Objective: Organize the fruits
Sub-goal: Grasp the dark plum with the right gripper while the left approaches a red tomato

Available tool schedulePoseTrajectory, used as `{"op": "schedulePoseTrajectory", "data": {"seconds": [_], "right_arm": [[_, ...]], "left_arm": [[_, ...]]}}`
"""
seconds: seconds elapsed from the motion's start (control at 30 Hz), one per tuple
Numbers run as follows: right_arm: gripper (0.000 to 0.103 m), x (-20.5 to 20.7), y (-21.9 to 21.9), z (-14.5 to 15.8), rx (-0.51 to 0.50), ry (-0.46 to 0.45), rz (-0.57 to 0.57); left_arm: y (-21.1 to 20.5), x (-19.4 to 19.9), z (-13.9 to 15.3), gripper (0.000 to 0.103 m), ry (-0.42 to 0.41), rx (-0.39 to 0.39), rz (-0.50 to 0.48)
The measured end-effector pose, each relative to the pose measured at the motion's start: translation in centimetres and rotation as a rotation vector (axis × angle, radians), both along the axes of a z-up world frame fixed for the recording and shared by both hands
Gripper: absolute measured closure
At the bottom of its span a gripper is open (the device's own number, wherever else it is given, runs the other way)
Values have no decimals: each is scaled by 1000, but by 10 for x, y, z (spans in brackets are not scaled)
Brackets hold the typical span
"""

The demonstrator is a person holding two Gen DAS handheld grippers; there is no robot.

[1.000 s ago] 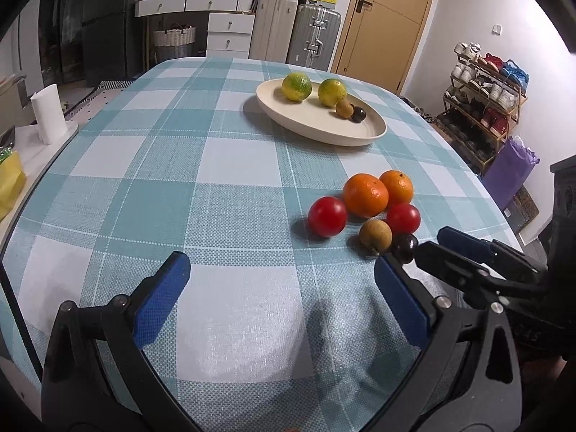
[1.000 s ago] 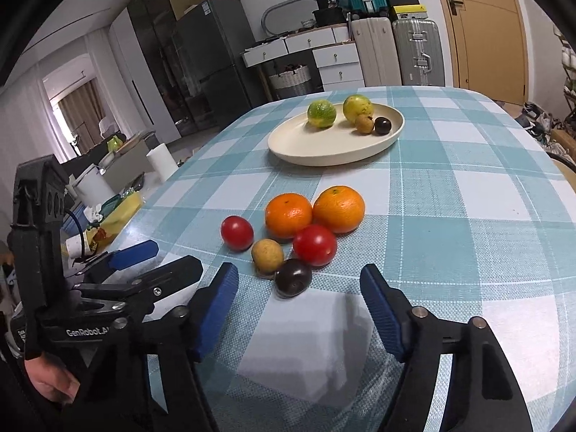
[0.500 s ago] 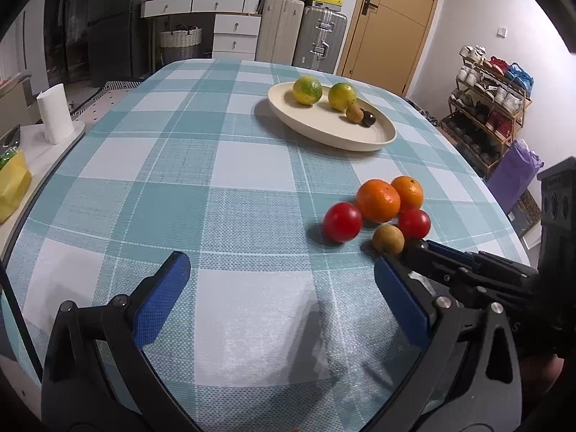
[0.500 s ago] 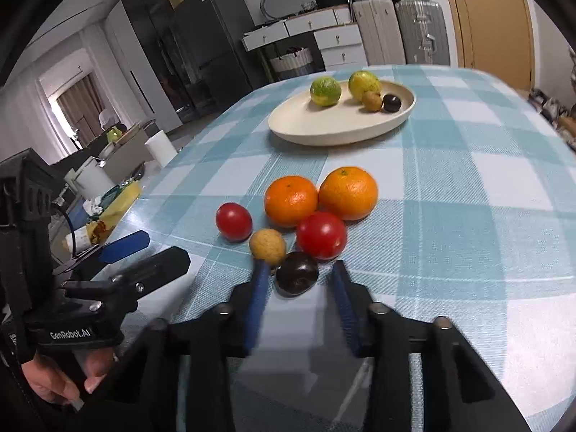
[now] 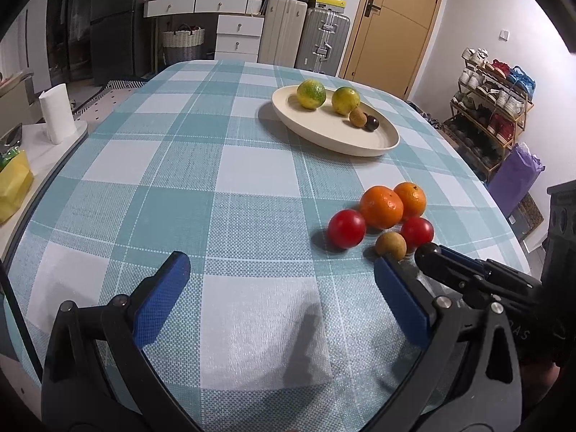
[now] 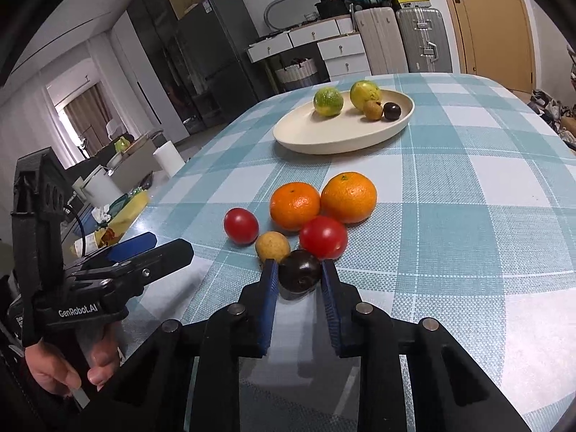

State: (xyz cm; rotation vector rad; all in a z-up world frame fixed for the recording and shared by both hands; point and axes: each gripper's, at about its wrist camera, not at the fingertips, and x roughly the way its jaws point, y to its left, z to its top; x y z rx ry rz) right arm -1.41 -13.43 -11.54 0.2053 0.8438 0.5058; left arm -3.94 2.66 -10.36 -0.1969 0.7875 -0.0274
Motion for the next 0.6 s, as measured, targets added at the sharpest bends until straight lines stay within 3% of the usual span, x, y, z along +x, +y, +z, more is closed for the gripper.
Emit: {"op": "schedulePoseTrajectory", "data": {"seconds": [0.6], "right_arm": [[78,-12,-14,8,38,-37,-36]], "left_arm": [[-10,25,2,1,20,15,-49]]}}
